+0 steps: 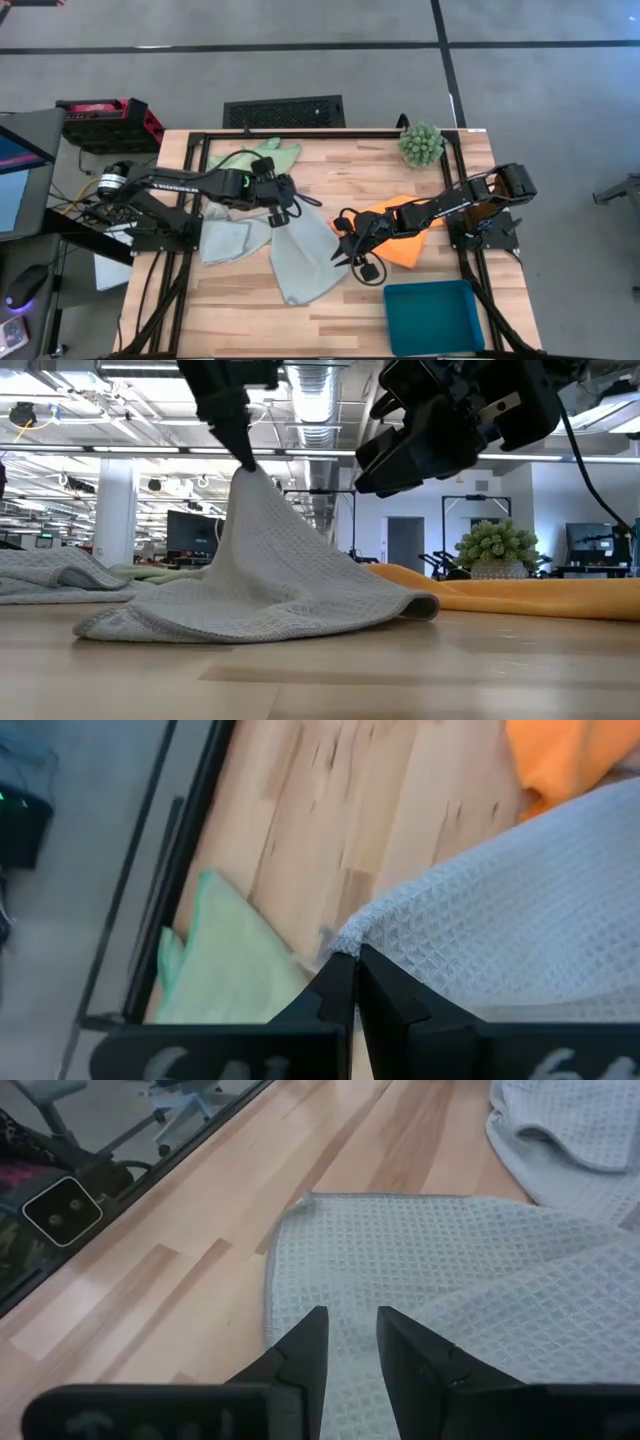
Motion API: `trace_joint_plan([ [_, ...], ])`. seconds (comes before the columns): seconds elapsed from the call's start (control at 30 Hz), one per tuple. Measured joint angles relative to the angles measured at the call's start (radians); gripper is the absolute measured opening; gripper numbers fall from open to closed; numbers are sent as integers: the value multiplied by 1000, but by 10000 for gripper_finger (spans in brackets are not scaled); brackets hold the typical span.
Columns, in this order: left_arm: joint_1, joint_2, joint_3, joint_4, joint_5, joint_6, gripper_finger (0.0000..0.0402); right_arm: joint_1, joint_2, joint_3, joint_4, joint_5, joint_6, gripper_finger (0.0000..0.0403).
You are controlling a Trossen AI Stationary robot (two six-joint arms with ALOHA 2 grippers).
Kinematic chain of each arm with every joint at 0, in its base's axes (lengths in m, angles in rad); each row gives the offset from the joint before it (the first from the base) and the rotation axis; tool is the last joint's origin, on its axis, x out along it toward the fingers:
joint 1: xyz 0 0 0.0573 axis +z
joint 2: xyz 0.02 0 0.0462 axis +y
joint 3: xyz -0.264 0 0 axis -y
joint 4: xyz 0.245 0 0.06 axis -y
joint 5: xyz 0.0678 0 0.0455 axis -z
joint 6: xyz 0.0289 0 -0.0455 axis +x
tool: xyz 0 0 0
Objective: Fold microfiber towels
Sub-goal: Fold the bottom gray towel
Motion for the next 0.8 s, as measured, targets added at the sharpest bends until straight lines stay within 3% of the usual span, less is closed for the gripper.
trace_joint_plan([
  [0.3, 59, 0, -103, 66, -3, -28, 0, 0, 0, 0, -8, 0, -8, 113],
  [0.53, 131, 17, -108, 70, 22, -18, 0, -1, 0, 0, -8, 0, -9, 113],
  [0.8, 187, 158, -107, 166, 57, 69, 0, -1, 0, 0, -23, 0, -9, 113],
])
